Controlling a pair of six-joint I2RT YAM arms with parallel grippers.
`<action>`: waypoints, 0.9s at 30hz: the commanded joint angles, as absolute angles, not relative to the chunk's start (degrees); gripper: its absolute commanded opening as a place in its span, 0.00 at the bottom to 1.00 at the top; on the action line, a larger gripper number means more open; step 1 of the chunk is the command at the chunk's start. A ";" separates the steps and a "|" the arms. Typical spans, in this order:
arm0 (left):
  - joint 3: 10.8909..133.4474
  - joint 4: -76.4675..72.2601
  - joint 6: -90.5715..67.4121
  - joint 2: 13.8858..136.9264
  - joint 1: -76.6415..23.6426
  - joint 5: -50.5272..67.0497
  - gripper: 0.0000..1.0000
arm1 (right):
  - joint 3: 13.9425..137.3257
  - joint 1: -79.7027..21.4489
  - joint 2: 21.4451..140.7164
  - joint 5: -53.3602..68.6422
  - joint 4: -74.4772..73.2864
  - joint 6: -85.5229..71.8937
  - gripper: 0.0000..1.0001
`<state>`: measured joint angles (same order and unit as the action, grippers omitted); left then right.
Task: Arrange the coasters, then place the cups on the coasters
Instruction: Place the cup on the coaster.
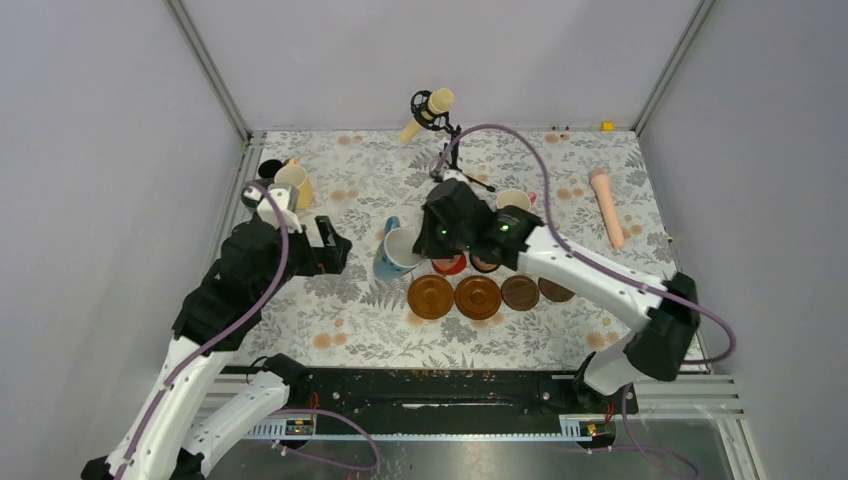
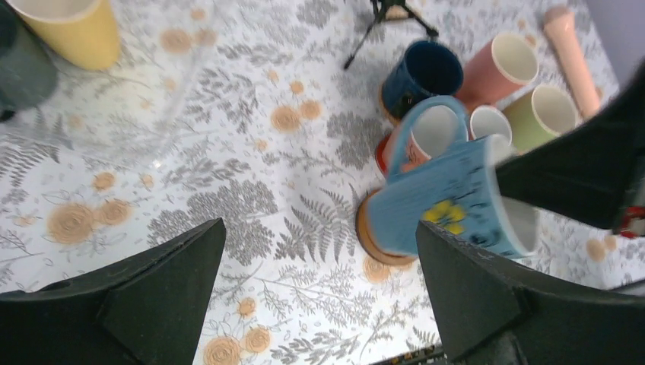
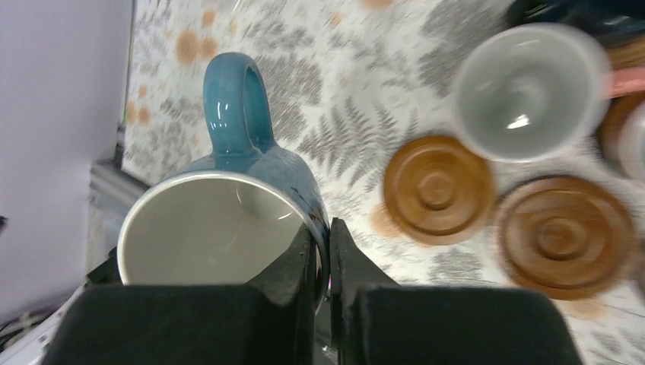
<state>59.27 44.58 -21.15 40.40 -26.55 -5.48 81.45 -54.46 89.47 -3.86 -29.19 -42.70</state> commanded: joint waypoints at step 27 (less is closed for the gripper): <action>49.71 35.26 -19.47 35.92 -26.37 -9.54 0.99 | 68.09 -15.34 58.19 -32.14 -55.12 -44.13 0.00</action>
